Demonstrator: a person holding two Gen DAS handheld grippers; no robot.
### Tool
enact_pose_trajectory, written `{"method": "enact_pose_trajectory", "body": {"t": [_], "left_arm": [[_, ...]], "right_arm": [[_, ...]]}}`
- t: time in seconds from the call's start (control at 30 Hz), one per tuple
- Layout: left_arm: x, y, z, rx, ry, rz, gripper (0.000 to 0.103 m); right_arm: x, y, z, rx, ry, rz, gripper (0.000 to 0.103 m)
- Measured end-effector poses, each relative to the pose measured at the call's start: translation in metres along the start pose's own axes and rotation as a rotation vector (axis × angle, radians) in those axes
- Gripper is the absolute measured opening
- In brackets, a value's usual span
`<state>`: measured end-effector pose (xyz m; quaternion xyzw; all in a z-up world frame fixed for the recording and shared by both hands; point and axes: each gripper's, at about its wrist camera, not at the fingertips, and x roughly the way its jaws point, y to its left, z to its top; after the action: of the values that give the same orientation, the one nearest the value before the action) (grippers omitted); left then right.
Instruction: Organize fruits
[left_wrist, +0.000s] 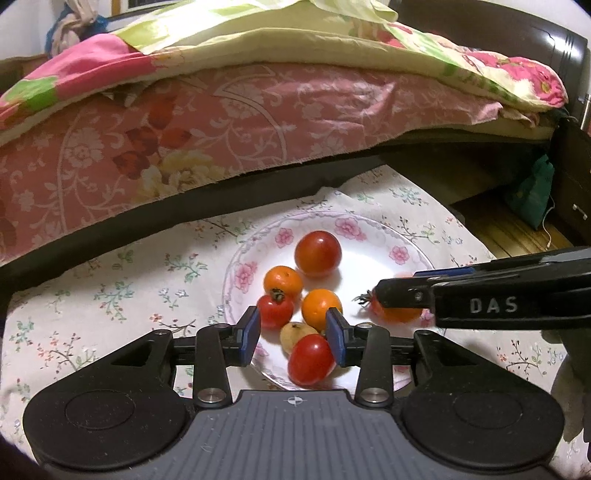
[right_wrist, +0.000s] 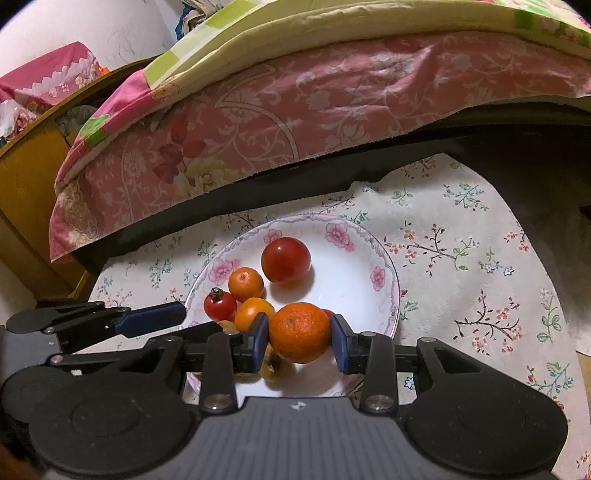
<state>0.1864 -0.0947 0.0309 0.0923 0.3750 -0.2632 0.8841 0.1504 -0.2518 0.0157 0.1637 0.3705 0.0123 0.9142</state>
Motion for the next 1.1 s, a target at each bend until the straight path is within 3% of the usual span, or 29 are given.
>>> {"method": "enact_pose_trajectory", "body": {"t": [0.2,0.67,1.1], "left_arm": [[-0.006,0.003,-0.002,-0.014,0.003,0.019,0.059],[-0.036,0.0,-0.021,-0.055,-0.003,0.084,0.085],[-0.053,-0.002,-0.052,-0.107,0.027,0.138,0.091]], "right_arm": [[-0.008,0.004,0.003,-0.003,-0.021,0.013,0.036],[-0.03,0.015,-0.018,-0.053,-0.005,-0.049,0.037],[-0.053,0.03,-0.052,-0.064,0.016,-0.067,0.043]]}}
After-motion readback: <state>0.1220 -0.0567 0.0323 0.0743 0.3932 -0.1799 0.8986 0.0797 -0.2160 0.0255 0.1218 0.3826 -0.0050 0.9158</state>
